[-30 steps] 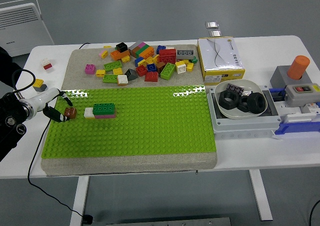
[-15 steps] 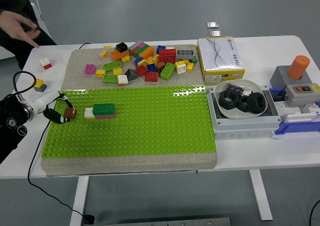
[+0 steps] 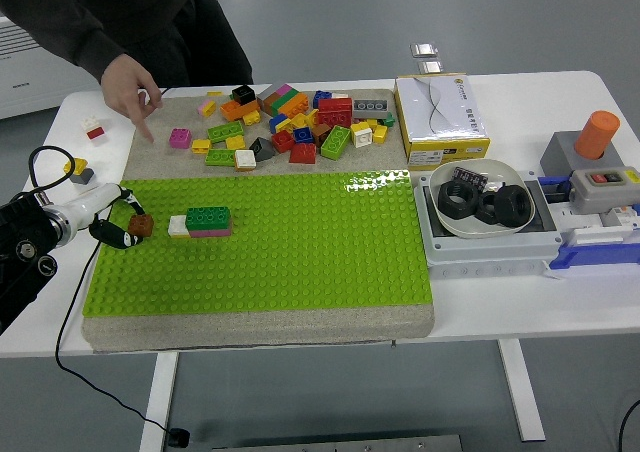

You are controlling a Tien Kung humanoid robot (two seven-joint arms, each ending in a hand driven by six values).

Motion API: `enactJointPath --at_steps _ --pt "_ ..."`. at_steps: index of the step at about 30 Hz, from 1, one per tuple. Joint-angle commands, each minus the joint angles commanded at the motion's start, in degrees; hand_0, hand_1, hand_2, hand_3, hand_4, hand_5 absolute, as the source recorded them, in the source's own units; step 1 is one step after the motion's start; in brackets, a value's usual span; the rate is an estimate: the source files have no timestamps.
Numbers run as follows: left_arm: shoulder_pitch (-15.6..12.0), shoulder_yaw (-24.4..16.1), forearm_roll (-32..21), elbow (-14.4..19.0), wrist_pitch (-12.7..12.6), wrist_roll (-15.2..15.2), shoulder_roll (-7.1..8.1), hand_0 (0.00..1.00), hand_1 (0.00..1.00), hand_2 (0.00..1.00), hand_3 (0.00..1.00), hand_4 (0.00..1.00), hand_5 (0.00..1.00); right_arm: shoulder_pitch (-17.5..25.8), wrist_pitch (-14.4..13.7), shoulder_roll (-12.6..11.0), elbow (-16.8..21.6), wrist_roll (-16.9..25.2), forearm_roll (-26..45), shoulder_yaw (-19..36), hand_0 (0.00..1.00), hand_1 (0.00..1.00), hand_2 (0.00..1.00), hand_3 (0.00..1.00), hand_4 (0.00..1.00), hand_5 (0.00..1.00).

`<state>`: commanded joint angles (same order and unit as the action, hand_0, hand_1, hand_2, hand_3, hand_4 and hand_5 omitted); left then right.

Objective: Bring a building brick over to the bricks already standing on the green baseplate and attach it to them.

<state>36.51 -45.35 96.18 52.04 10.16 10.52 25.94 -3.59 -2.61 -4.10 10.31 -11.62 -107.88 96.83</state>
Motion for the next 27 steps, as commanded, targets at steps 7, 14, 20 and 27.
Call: enactJointPath --at_steps 7,14,20,27 --pt "-0.02 0.37 -0.38 -0.02 0.39 0.19 0.03 0.998 0.998 0.998 0.585 0.701 0.002 0.06 -0.03 0.05 0.0 -0.07 0.17 -0.12 0.708 0.727 0.779 0.79 0.839 0.998" --pt "-0.08 0.55 -0.56 0.32 0.61 0.4 0.14 0.998 0.998 0.998 0.586 0.701 0.002 0.19 -0.05 0.05 0.0 -0.15 0.37 -0.37 0.708 0.727 0.779 0.79 0.84 0.998" --pt "-0.13 0.03 -0.39 1.08 0.5 0.44 0.32 0.998 0.998 0.998 0.584 0.708 0.002 0.27 -0.02 0.01 0.0 -0.15 0.1 -0.2 0.708 0.727 0.778 0.79 0.84 0.998" --pt "-0.42 -1.1 -0.1 1.84 0.46 0.69 0.34 0.998 0.998 0.998 0.584 0.709 0.002 0.29 0.03 -0.08 0.0 -0.13 -0.13 -0.09 0.709 0.727 0.778 0.79 0.841 0.998"
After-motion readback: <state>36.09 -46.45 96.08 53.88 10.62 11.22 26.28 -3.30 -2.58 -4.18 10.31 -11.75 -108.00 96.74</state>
